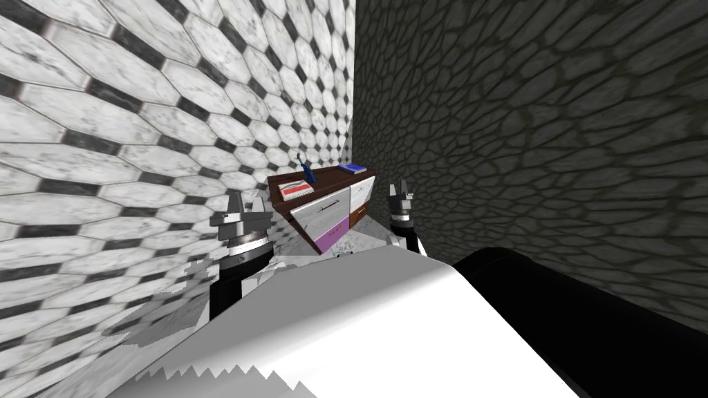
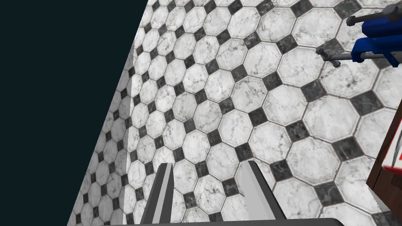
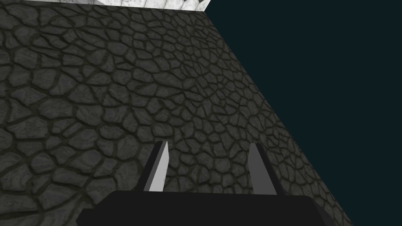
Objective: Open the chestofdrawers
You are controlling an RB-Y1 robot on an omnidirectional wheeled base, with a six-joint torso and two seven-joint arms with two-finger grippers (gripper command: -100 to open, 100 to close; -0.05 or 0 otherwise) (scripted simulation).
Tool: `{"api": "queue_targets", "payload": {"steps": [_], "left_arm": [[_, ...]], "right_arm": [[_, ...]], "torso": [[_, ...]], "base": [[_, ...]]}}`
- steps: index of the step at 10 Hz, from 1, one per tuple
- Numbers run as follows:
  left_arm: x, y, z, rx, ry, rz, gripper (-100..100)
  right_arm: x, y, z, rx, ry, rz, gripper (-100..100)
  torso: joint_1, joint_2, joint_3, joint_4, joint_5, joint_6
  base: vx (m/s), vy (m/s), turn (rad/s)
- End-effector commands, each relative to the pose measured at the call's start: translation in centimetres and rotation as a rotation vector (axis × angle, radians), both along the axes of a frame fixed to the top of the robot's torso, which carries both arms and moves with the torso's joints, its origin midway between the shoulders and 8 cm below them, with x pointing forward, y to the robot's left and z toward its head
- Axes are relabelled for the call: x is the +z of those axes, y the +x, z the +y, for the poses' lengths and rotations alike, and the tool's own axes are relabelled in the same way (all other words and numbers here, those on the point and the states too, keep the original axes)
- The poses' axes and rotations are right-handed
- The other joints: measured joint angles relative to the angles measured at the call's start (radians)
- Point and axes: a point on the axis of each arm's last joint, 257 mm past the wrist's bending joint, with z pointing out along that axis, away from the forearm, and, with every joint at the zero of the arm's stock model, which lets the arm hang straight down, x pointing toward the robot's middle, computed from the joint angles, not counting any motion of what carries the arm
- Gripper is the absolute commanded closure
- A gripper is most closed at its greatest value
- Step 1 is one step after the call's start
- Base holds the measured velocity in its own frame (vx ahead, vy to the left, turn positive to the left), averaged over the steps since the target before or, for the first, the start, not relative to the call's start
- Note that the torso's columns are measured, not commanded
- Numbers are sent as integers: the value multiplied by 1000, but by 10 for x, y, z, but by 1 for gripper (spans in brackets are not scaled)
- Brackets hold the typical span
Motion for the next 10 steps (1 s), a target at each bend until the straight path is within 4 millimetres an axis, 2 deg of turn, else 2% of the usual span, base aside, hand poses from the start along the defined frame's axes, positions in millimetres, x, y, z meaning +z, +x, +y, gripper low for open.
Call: {"api": "queue_targets", "payload": {"steps": [1, 3, 6, 9, 10], "left_arm": [[-7, 5, -1, -12, 24, 24, -100], [-27, 17, 4, -17, 45, 82, -100], [-46, 26, 11, -10, 48, 131, -100], [-82, 40, 30, 17, 24, 218, -100], [-88, 42, 34, 22, 17, 231, -100]], "right_arm": [[0, 0, 0, 0, 0, 0, 0], [0, 0, 0, 0, 0, 1, 0], [0, 0, 0, 0, 0, 1, 0], [0, 0, 0, 0, 0, 1, 0], [0, 0, 0, 0, 0, 1, 0]], "torso": [[0, 74, -148, 74, 0, 0], [-4, 114, -238, 116, -1, 0], [0, 121, -241, 121, 0, 0], [-2, 119, -242, 120, 0, 0], [-3, 120, -242, 120, -1, 0]], "base": [[29, -27, 34], [75, -107, 88], [59, -122, 53], [81, -149, 97], [64, -140, 71]]}}
